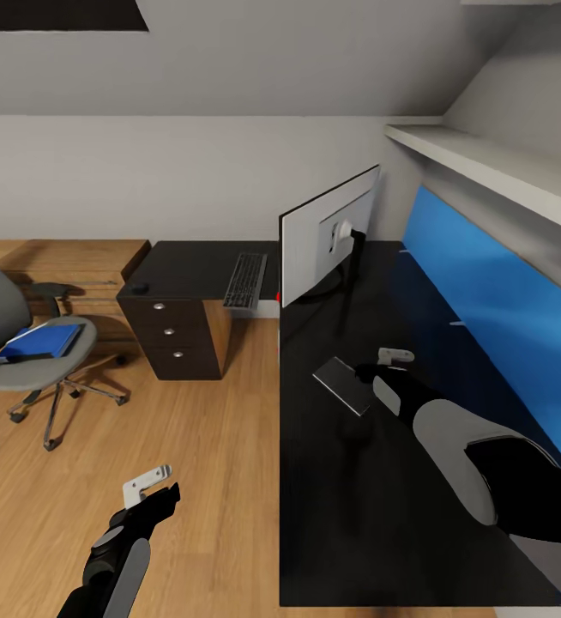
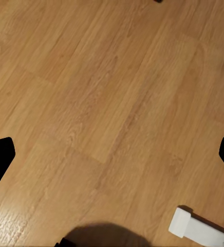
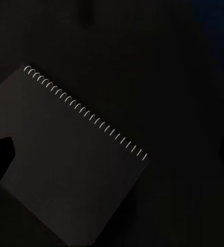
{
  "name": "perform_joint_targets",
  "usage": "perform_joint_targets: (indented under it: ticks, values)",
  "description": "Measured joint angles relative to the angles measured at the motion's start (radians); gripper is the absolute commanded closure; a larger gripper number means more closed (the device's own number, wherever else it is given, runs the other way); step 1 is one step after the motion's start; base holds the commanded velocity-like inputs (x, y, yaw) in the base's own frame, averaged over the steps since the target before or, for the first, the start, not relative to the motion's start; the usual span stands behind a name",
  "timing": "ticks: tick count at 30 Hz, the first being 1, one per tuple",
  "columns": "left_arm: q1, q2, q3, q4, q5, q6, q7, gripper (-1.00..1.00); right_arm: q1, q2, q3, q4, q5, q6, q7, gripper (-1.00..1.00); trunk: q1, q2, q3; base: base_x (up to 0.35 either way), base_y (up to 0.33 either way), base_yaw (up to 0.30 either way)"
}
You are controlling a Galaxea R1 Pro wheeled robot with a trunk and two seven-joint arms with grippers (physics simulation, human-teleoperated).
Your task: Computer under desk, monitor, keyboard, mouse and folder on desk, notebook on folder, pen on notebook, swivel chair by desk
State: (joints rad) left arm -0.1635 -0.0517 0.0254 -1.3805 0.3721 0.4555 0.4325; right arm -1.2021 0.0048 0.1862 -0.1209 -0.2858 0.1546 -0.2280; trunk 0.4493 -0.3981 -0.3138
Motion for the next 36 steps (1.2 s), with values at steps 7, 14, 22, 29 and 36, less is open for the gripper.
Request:
perform_joint_targets:
  ticks: [7,14,22,29,36]
  values:
    - [0.000,0.000,0.000,0.000,0.001,0.000,0.000,-1.00,0.000,0.000,0.001,0.001,0.000,-0.001,0.000,-1.00,0.000,0.000,0.000,0.025,0.000,0.000]
    - [0.000,0.000,0.000,0.000,0.001,0.000,0.000,-1.00,0.000,0.000,0.001,0.001,0.000,-0.001,0.000,-1.00,0.000,0.000,0.000,0.160,0.000,0.000]
    - [0.000,0.000,0.000,0.000,0.001,0.000,0.000,-1.00,0.000,0.000,0.000,0.001,0.000,-0.004,0.003,-1.00,0.000,0.000,0.000,0.084,0.000,0.000]
    - [0.000,0.000,0.000,0.000,0.001,0.000,0.000,-1.00,0.004,0.000,0.000,0.002,0.000,-0.018,0.005,-1.00,0.000,0.000,0.000,0.026,0.000,0.000]
    - [0.000,0.000,0.000,0.000,0.003,0.000,-0.001,-1.00,0.006,0.000,0.000,0.000,0.000,-0.023,0.006,-1.00,0.000,0.000,0.000,0.131,0.000,0.000]
